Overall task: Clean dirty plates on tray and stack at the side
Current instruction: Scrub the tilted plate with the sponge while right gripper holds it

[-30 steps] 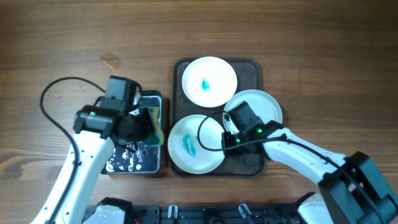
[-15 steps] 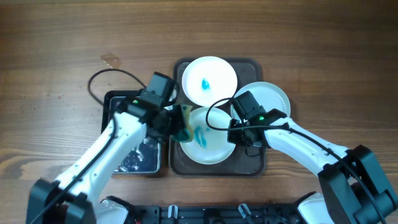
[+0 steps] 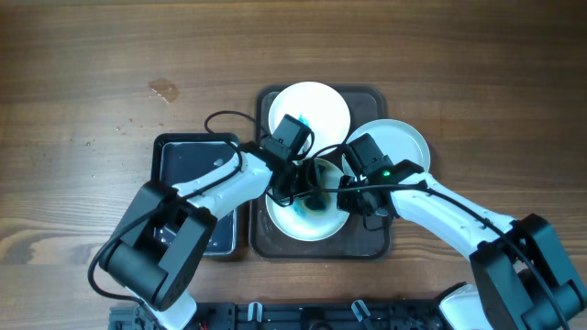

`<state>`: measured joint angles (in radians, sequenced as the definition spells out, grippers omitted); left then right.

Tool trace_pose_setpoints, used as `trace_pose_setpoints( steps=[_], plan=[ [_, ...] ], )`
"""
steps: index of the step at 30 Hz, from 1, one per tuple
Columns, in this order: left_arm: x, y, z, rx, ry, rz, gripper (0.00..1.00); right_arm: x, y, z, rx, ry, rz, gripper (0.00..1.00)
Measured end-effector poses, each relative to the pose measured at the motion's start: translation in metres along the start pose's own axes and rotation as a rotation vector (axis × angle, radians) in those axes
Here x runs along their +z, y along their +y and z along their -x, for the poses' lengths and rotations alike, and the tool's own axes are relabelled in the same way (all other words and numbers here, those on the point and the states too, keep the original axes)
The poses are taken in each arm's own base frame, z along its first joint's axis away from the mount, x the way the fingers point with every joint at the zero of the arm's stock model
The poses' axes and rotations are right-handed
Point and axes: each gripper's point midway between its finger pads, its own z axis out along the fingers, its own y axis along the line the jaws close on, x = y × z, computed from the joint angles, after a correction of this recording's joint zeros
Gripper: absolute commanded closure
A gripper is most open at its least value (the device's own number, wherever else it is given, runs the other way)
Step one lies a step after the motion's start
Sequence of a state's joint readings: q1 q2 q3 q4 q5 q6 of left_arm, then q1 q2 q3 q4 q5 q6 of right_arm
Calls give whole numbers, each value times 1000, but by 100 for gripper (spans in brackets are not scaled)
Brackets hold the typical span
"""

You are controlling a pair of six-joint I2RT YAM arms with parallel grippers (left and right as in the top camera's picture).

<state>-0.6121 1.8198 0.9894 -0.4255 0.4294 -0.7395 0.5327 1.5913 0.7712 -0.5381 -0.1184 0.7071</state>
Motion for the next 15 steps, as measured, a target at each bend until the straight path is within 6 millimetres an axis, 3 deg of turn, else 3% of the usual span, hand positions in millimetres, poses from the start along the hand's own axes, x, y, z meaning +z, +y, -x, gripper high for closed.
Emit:
trace_pose_setpoints(
  steps=[2,9,12,15],
  plan=[
    [-2,3,-1,-21,9,13,96,0,0,0,-1,0,0,96],
    [-32,57,-8,-135,18,333,96,0,2,1,-3,-4,9,96],
    [-37,66,-6,-135,-5,384,96,0,2,1,-3,-5,10,96],
    [-35,62,-2,-129,-18,363,96,0,2,1,-6,-5,10,96]
  ],
)
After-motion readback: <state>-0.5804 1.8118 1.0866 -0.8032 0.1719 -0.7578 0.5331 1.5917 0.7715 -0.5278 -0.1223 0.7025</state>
